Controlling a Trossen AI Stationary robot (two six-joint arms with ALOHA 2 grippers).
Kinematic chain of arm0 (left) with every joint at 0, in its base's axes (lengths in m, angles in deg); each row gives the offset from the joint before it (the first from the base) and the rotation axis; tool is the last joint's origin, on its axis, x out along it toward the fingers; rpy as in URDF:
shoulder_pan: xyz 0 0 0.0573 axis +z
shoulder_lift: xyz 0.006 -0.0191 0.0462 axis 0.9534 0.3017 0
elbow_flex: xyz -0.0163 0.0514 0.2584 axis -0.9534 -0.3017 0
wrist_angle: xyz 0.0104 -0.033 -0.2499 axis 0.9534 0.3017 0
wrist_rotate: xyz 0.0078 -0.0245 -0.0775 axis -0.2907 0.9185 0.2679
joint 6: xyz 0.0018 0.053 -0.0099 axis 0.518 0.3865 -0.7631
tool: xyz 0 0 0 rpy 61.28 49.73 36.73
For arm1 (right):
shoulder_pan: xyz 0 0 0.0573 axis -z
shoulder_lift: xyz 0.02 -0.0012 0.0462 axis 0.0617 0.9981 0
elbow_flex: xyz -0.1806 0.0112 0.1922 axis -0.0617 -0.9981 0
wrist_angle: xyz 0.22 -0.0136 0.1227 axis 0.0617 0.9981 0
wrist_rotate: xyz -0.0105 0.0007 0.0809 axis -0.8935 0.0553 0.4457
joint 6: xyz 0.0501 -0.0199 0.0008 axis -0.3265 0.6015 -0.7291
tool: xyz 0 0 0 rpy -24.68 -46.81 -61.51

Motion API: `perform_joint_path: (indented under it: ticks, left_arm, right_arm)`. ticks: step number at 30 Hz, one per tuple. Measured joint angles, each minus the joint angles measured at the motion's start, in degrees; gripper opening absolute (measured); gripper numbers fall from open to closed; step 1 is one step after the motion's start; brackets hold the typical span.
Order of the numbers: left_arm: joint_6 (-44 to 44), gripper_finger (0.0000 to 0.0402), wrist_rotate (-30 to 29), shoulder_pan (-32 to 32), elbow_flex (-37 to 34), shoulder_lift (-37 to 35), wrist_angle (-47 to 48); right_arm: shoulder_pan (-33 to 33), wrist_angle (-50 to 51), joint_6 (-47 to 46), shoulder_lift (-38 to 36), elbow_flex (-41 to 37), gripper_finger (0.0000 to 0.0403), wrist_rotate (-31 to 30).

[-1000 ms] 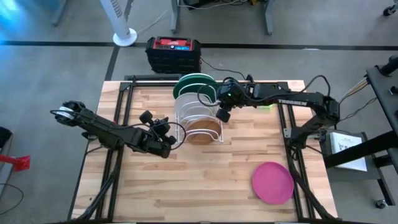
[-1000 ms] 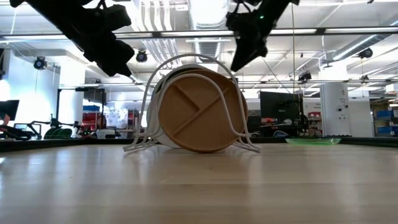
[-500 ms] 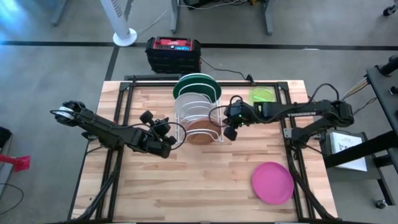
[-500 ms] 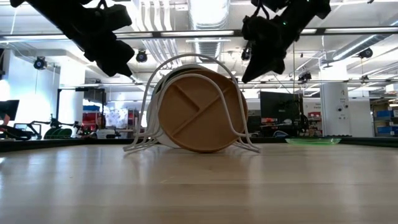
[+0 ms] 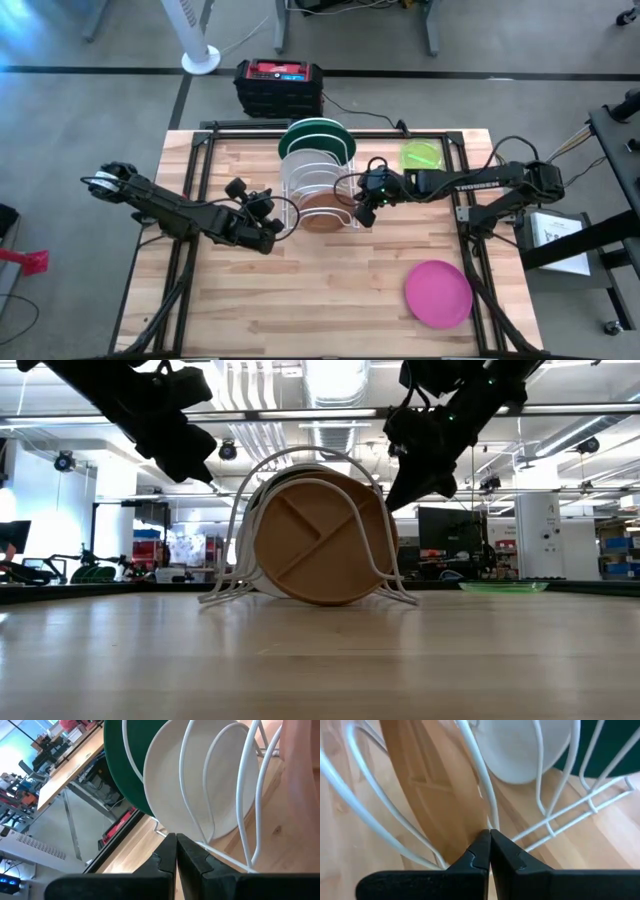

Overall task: Sort dishes
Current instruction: Put the brown plate in the dish rack

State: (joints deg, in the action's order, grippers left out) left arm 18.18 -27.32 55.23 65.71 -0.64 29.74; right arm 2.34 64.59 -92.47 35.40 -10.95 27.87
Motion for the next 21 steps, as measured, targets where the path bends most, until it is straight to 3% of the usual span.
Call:
perform_joint_path:
  ticks: [15,21]
  left_arm:
    - [0.0,0.0,0.0,0.0,0.0,0.0,0.0]
    - [0.0,0.0,0.0,0.0,0.0,0.0,0.0]
  right_arm:
    - [-0.5,-5.6,0.3,0.4,0.0,0.0,0.6]
    - [-0.5,-2.3,1.6,-0.4,0.0,0.0,0.6]
